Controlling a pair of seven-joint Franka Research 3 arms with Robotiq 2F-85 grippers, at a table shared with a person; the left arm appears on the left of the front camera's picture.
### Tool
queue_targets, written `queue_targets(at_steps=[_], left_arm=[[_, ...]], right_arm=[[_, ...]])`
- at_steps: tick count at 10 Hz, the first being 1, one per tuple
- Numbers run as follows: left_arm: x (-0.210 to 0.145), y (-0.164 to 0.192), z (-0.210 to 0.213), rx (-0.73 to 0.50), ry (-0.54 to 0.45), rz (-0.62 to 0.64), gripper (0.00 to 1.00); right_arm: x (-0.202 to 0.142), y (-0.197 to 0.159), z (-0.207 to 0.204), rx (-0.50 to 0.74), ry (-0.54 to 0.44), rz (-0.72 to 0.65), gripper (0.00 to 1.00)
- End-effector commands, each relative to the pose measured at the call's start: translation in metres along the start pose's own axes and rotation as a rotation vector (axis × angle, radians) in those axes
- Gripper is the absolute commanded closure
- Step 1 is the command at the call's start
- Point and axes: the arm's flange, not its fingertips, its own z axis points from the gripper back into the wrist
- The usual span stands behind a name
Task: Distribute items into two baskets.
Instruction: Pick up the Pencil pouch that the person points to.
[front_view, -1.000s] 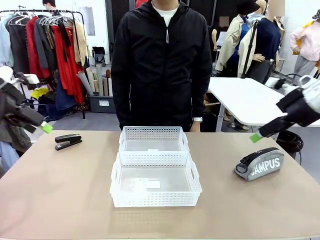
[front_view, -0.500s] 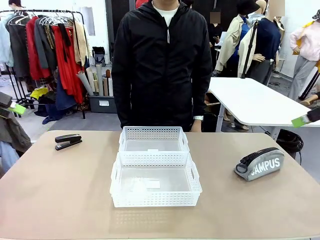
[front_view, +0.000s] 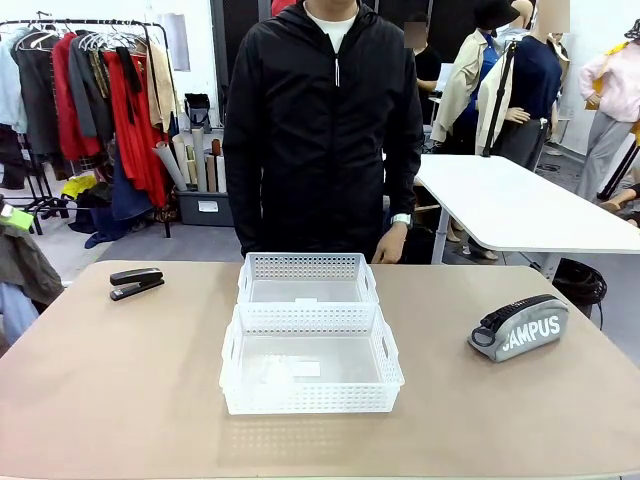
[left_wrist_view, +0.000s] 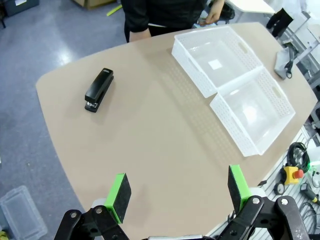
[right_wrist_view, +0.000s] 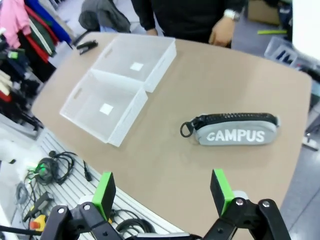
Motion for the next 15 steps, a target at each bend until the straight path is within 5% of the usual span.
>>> queue_targets(at_steps=[1, 15], left_arm=[[0.000, 0.006, -0.002, -0.050, -0.026, -0.021, 0.00], [-0.001, 0.001, -0.002, -0.013, -0.007, -0.004, 0.00]], right_arm=[[-0.023, -0.010, -0.015, 0.030, -0.033, -0.046, 0.00], [-0.005, -0.010, 0.000, 0.007, -0.004, -0.031, 0.00]])
